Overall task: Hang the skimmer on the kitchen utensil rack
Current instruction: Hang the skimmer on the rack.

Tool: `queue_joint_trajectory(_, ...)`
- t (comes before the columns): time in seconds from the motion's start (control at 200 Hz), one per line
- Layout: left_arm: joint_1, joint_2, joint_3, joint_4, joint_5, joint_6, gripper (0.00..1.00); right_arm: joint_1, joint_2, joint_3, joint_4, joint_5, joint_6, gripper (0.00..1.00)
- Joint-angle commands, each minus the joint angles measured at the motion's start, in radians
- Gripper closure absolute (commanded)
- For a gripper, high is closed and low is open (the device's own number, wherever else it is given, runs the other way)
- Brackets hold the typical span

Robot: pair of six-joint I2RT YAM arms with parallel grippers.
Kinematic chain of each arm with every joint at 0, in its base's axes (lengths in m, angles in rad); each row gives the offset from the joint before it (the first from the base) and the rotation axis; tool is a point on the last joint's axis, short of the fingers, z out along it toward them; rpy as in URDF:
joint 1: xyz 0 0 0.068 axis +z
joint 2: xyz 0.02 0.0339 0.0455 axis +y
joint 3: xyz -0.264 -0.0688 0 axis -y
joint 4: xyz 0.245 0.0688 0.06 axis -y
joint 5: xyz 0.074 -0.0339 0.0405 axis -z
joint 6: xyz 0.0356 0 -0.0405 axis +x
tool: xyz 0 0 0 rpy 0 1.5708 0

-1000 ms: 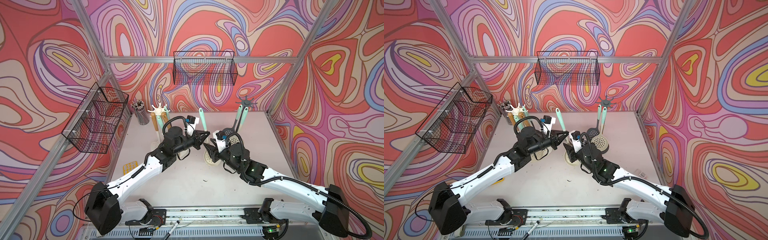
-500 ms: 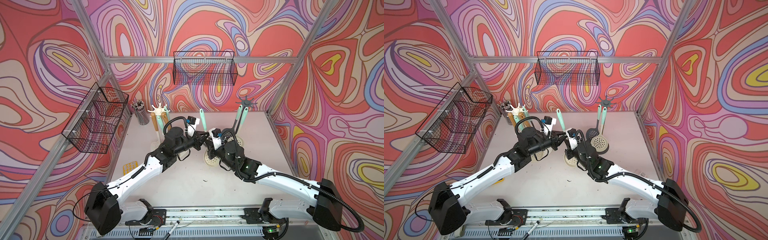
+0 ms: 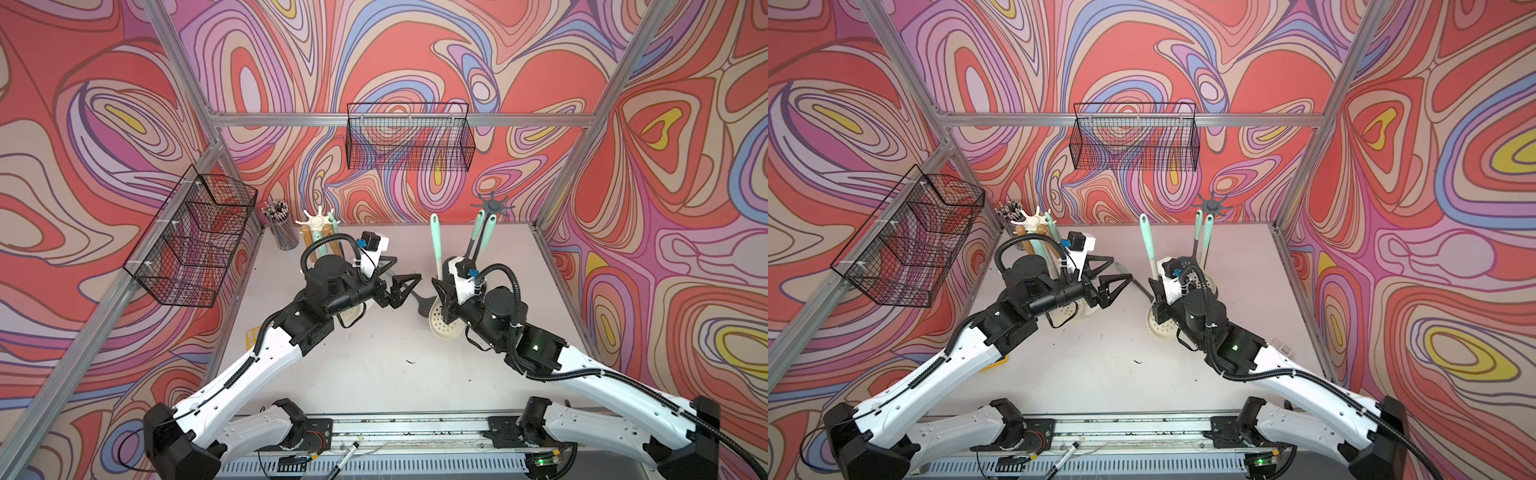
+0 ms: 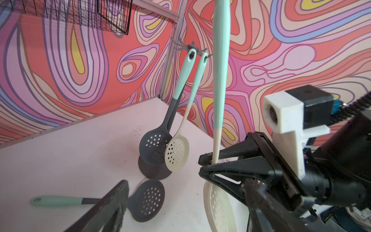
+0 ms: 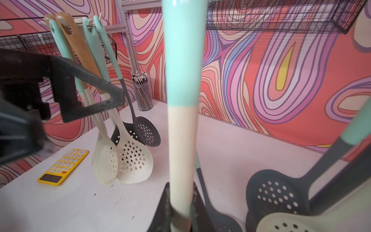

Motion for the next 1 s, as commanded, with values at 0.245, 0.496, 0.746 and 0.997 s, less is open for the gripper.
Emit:
queue_joint_trajectory(0.245,0.123,-0.042,-0.052,-0.038,0.159,0.022,0.02,-0.067,-0.145,0.031,-0.235,0.024,-0.020,0.91)
queue_joint_trajectory(0.496,0.148,-0.036,-0.095,0.000,0.228,0.034,0.01,-0.142,-0.208,0.038,-0.288,-0.011,-0.039,0.91)
queue_joint_trajectory(0.746,0.163,-0.028,-0.120,0.034,0.275,0.033,0.01,-0.294,-0.205,0.035,-0.284,-0.143,-0.046,0.90)
queue_joint_trajectory(0.997,0.180,-0.009,-0.135,0.075,0.318,0.006,0.01,-0.446,-0.220,0.036,-0.258,-0.259,-0.052,0.90)
